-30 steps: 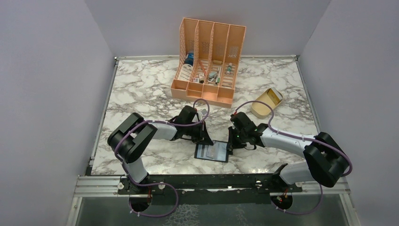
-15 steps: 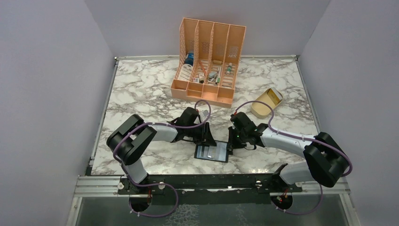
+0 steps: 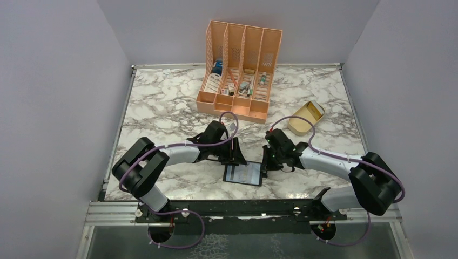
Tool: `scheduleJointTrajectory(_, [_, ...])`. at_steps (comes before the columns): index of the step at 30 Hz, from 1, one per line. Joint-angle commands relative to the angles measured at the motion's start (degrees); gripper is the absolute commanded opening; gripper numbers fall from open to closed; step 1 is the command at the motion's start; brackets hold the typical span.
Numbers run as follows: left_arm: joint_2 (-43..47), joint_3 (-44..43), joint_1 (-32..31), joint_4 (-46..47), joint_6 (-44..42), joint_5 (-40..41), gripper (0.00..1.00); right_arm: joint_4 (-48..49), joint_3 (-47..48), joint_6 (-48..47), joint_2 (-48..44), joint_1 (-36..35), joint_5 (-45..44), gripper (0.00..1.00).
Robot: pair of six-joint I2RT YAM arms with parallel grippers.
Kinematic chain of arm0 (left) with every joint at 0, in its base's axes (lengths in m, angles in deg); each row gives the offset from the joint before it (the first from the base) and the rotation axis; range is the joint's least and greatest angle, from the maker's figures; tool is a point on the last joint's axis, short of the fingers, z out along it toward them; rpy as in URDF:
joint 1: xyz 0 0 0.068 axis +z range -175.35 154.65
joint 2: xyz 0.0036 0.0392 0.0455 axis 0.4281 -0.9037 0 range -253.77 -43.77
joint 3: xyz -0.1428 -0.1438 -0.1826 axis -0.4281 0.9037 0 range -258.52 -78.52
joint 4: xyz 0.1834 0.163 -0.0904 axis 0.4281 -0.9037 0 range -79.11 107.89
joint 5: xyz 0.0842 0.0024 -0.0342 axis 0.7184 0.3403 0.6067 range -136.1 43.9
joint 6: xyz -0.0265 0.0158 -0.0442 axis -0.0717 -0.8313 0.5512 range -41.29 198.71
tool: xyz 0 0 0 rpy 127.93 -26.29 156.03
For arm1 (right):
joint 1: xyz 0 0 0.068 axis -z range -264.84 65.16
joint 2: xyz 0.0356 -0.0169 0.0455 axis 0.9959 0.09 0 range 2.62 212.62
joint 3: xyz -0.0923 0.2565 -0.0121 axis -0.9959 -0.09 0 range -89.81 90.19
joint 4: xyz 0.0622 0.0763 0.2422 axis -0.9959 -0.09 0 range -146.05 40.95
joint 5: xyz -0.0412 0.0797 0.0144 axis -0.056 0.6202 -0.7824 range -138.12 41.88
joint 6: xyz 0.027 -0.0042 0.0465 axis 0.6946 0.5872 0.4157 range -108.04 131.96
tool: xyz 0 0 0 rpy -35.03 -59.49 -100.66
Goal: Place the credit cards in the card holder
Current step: Insert the credit card into the card holder.
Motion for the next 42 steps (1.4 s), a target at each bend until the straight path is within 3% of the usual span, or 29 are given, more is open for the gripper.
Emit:
scheduleJointTrajectory(1, [1.4, 1.7, -0.9, 1.7, 0.5, -0.3, 0.48, 2.8, -2.6, 1.0, 1.7, -0.3, -1.5, 0.06])
scheduleJointTrajectory(24, [-2.7, 1.3, -5.3, 7.1, 3.7, -0.2, 0.44, 3.6, -3.7, 1.7, 0.7, -0.3, -1.1, 0.06])
scheduleJointTrajectory(35, [2.5, -1.8, -5.3, -4.1, -1.0, 6.6, 0.51, 4.3, -3.9, 1.7, 1.0, -0.3, -0.6, 0.06])
scheduleJointTrajectory(42, [1.1, -2.2, -5.2, -5.2, -1.4, 7.0, 0.53, 4.6, -3.8, 1.5, 1.4, -0.3, -0.6, 0.06])
